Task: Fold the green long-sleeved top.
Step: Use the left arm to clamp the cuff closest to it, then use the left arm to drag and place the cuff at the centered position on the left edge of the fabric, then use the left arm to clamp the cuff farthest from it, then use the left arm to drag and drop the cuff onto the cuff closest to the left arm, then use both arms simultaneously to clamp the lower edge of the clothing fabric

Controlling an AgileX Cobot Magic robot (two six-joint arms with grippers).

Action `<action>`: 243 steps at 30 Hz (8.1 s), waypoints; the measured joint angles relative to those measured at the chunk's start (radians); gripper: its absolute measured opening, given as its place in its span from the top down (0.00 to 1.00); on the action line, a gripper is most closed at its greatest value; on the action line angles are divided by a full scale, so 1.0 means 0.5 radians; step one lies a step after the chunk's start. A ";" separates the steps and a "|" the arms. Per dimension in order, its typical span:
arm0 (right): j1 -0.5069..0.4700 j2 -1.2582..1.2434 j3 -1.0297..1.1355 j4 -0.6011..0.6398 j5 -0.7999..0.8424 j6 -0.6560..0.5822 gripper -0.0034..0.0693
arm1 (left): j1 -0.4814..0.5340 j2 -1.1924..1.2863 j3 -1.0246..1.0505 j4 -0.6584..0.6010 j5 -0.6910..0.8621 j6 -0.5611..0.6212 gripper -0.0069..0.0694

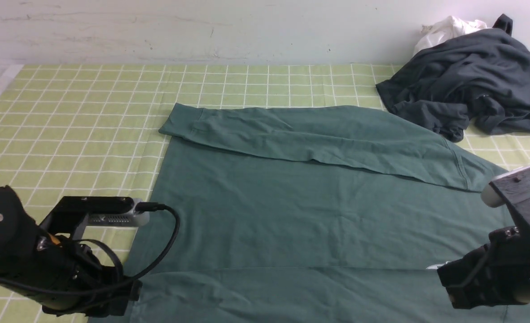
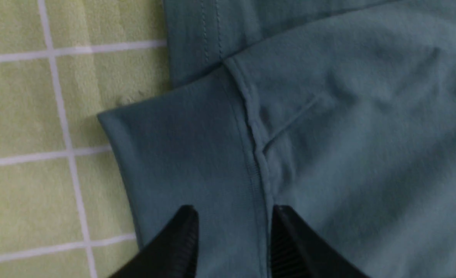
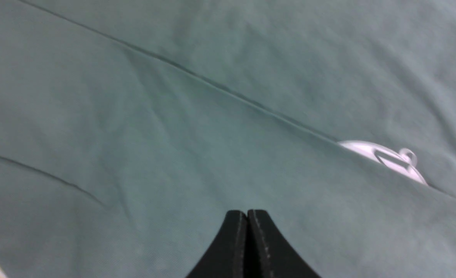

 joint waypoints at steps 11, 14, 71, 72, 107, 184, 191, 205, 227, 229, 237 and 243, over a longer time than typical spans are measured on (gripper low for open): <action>0.002 0.000 0.000 0.275 0.002 -0.351 0.97 | 0.077 0.352 -0.266 0.031 0.135 -0.008 0.27; 0.002 0.000 0.000 0.281 0.002 -0.355 0.97 | 0.168 0.418 -0.303 0.017 0.182 0.039 0.27; 0.002 0.001 0.000 0.365 -0.055 -0.406 0.97 | 0.201 2.114 -2.971 0.026 0.176 0.163 0.32; 0.002 0.001 0.000 0.365 -0.055 -0.406 0.97 | 0.201 2.122 -2.979 0.026 0.177 0.163 0.32; 0.002 0.002 0.000 0.373 -0.018 -0.412 0.97 | 0.063 0.746 -1.249 0.190 0.685 0.384 0.90; 0.002 0.002 -0.001 0.745 0.293 -0.932 0.97 | -0.691 0.108 -0.185 0.525 0.591 0.919 0.91; 0.002 0.002 -0.001 0.839 0.310 -1.077 0.97 | -0.691 0.049 -0.099 0.417 0.595 0.789 0.87; 0.002 0.002 -0.001 0.913 0.396 -1.149 0.97 | -0.692 0.302 -0.008 0.632 0.254 0.959 0.38; 0.002 -0.235 -0.001 0.893 0.437 -1.505 0.97 | -0.692 -0.177 -0.071 0.657 0.593 0.605 0.91; 0.002 -0.297 -0.003 0.786 0.330 -1.533 0.96 | -0.692 -0.242 -0.071 0.713 0.627 0.525 0.91; 0.002 -0.100 -0.005 -0.275 0.377 -1.233 0.68 | -0.692 -0.355 -0.071 0.767 0.632 0.401 0.91; 0.002 0.189 -0.005 -0.891 0.359 -1.127 0.46 | -0.692 -0.359 -0.071 0.777 0.510 0.394 0.91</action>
